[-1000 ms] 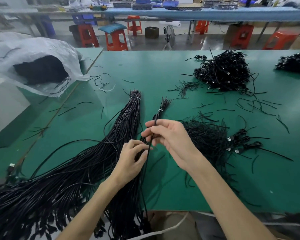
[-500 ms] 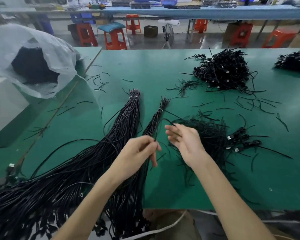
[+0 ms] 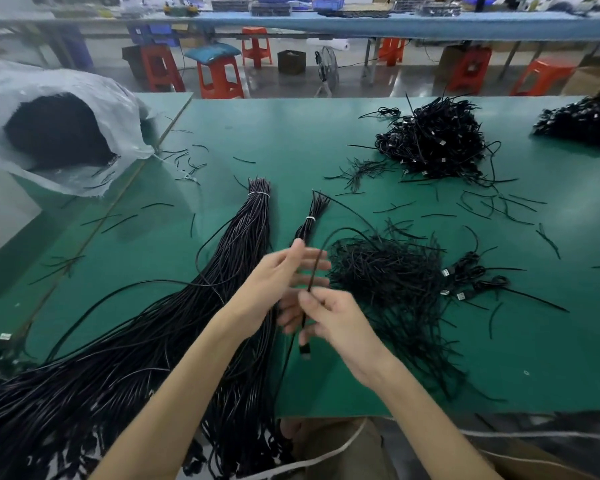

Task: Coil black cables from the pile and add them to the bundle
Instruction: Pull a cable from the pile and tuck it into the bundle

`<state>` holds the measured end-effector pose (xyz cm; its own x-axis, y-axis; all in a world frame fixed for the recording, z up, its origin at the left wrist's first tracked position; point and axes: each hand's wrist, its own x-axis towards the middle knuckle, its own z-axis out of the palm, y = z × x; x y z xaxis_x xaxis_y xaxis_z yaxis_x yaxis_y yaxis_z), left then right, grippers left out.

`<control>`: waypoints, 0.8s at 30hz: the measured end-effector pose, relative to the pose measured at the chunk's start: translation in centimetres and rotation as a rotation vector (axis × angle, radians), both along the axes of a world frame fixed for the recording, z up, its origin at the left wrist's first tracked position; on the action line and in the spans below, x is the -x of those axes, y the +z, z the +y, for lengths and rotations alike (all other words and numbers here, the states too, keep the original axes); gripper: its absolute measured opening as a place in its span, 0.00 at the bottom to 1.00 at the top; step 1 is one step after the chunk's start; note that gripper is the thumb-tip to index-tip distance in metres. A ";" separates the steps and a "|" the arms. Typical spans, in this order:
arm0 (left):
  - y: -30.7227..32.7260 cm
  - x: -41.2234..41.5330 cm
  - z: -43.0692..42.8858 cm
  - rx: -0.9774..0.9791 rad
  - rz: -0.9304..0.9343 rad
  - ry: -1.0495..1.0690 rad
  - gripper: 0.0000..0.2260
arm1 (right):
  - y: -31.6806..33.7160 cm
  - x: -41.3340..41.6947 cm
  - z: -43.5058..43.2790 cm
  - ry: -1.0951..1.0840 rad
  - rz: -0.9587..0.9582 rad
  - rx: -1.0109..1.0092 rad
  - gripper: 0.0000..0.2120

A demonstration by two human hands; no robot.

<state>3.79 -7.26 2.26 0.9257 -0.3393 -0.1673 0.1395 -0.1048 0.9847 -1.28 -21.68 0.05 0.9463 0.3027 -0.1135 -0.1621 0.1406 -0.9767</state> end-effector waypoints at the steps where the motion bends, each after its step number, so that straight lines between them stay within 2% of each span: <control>1: -0.8 0.4 0.5 0.048 0.049 -0.036 0.24 | 0.4 -0.2 -0.3 -0.032 -0.004 -0.084 0.14; 4: -3.0 1.4 1.7 0.162 0.164 -0.116 0.27 | 1.1 -1.1 -1.3 -0.127 0.052 -0.436 0.14; 6: -3.9 2.2 2.2 0.221 0.188 -0.194 0.23 | 1.1 -1.7 -1.6 -0.203 0.081 -0.561 0.14; 8: -4.5 2.9 2.7 0.260 0.157 -0.197 0.18 | 0.7 -2.0 -1.6 -0.255 0.091 -0.550 0.14; 10: -4.6 2.8 3.2 0.335 0.138 -0.077 0.14 | -0.2 -1.9 -1.3 -0.286 0.106 -0.476 0.13; 13: -4.4 2.3 3.6 0.565 0.198 0.118 0.12 | -1.5 -1.1 -0.6 -0.289 0.134 -0.326 0.13; 18: -4.5 2.5 2.7 0.745 0.318 0.254 0.10 | -2.0 0.1 0.2 -0.165 0.199 -0.350 0.13; 20: -4.4 2.8 2.1 0.734 0.343 0.270 0.14 | -2.3 0.4 0.4 -0.149 0.201 -0.353 0.13; 24: -4.1 3.3 1.0 0.600 0.264 0.201 0.21 | -2.8 0.7 0.3 -0.134 0.233 -0.292 0.14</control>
